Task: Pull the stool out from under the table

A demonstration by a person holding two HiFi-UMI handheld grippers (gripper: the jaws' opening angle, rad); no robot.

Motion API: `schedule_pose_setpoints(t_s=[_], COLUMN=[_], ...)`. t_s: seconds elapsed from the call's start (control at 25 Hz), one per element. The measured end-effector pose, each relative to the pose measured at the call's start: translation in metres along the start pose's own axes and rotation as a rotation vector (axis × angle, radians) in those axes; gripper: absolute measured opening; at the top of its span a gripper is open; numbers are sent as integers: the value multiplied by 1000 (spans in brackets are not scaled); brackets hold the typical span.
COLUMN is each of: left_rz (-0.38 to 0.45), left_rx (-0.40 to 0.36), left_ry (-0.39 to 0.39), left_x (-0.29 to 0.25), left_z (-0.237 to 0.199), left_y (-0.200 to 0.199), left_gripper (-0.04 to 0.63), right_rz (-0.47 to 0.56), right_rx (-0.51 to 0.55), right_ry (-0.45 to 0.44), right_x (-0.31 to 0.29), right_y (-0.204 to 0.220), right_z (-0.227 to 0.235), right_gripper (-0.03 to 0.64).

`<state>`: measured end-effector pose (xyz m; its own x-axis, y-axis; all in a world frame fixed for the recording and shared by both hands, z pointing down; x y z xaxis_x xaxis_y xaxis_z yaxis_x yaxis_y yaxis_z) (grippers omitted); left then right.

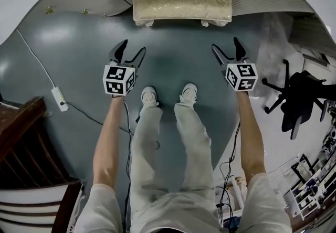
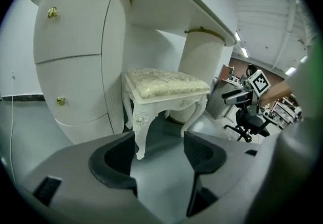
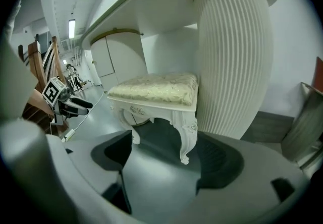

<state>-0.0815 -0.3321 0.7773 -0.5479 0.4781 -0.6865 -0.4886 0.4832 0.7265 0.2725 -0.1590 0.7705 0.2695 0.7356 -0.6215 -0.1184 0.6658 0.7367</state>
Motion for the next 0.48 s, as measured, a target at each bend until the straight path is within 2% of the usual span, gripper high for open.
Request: schedule_pose_setpoints(t_s=[0.48], left_rz=[16], left_rx=[-54], left_ry=[-38], left_x=[-95], left_z=[-15], left_y=[10], left_gripper=[299], right_rz=[-26], right_rx=[31], right_ry=[49], right_x=[-79], right_y=[22], right_z=[69], right_gripper=[396])
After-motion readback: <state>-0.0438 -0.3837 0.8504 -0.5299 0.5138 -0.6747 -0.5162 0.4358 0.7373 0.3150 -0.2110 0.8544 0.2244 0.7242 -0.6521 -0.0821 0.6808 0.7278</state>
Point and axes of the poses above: the fingertips, and each gripper's own axes: x backward along the fingers, z to its right, y out of its underside, the point moved 9 cm from there along x, backward along the fingers, and after that the axes turned 13 degrees about -y, right-handed, at the moved point
